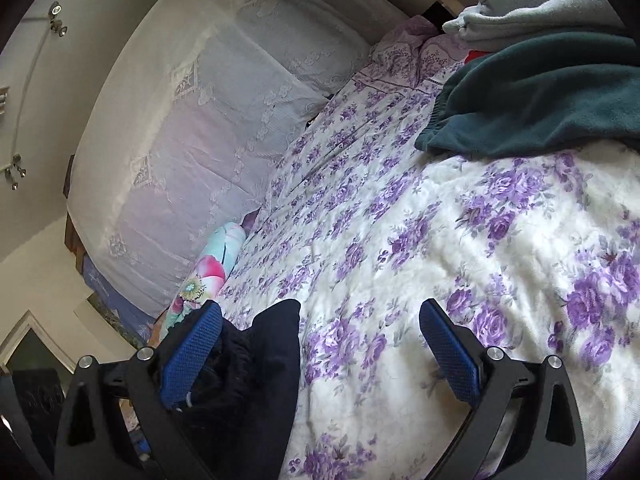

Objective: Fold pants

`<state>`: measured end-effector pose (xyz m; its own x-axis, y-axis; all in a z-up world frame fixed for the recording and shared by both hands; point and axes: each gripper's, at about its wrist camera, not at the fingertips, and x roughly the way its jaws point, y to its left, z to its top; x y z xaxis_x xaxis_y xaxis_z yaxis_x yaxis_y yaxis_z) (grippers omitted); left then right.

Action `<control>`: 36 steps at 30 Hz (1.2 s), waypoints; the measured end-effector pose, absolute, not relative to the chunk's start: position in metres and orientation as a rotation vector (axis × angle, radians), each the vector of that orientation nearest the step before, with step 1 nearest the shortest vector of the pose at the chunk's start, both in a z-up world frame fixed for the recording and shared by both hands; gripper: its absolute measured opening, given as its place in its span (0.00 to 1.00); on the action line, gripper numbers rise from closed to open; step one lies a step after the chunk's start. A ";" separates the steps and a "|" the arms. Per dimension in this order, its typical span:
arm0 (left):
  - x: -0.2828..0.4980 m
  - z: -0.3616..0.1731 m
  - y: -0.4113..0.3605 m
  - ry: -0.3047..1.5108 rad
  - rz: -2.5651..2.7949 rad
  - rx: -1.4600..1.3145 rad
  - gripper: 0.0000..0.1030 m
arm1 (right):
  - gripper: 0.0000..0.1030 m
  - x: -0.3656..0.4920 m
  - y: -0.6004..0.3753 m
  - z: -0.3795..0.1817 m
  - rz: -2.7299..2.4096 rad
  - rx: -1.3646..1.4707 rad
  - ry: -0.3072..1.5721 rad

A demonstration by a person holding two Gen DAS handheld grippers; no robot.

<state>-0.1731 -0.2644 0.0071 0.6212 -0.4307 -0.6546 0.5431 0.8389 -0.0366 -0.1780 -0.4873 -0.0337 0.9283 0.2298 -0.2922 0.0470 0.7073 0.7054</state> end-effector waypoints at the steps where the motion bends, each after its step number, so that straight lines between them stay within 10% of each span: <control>1: -0.182 0.006 -0.268 0.666 -0.546 0.210 0.30 | 0.97 -0.177 -0.484 -0.033 0.101 0.766 0.383; 6: -0.203 0.033 -0.245 0.613 -0.572 0.159 0.85 | 0.97 -0.167 -0.476 -0.035 0.112 0.754 0.411; 24: -0.149 -0.023 -0.199 0.677 -0.213 0.227 0.95 | 0.97 -0.092 -0.374 0.016 0.048 0.073 0.611; 36: -0.151 -0.027 -0.193 0.667 -0.235 0.182 0.96 | 0.97 -0.133 -0.419 0.011 0.092 0.278 0.562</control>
